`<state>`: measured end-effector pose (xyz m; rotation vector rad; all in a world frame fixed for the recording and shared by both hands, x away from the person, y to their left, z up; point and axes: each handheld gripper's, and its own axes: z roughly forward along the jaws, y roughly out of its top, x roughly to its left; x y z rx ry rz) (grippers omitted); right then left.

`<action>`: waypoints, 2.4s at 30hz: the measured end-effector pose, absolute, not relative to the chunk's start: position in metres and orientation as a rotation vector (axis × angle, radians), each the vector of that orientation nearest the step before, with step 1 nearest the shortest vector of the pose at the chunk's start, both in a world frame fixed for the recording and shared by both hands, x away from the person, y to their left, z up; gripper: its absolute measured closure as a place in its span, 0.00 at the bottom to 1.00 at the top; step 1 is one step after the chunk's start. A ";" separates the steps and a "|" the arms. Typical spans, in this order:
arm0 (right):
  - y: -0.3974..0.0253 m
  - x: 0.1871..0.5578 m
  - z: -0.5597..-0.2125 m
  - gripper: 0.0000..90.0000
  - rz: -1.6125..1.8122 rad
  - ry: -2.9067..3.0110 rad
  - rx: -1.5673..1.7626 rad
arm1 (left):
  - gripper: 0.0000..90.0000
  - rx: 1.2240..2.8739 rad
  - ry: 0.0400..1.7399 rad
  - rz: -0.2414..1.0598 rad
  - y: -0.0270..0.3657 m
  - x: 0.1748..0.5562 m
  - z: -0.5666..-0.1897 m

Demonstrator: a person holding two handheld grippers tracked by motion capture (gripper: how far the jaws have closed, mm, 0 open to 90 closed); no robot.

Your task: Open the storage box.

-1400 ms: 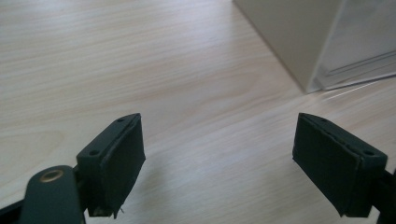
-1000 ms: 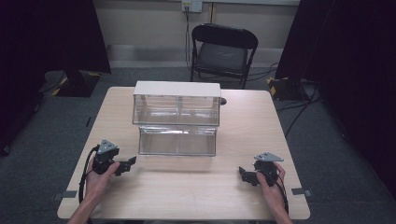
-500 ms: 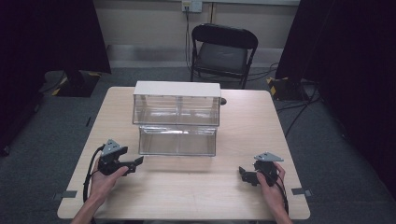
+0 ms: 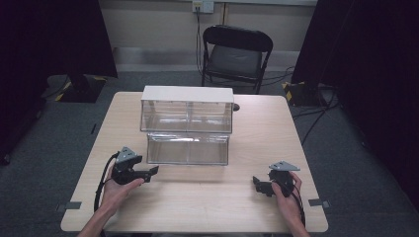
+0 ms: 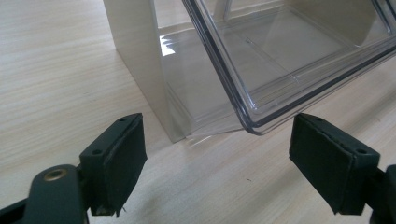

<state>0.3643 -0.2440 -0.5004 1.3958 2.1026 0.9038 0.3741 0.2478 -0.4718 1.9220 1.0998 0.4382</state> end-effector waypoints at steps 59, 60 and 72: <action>-0.244 0.364 -0.500 0.12 0.904 2.103 1.396 | 0.22 1.838 1.010 0.438 0.247 0.366 -0.459; -0.244 0.364 -0.500 0.12 0.904 2.103 1.396 | 0.22 1.836 1.011 0.438 0.247 0.366 -0.459; -0.244 0.364 -0.500 0.12 0.907 2.108 1.398 | 0.21 1.837 1.020 0.431 0.247 0.367 -0.459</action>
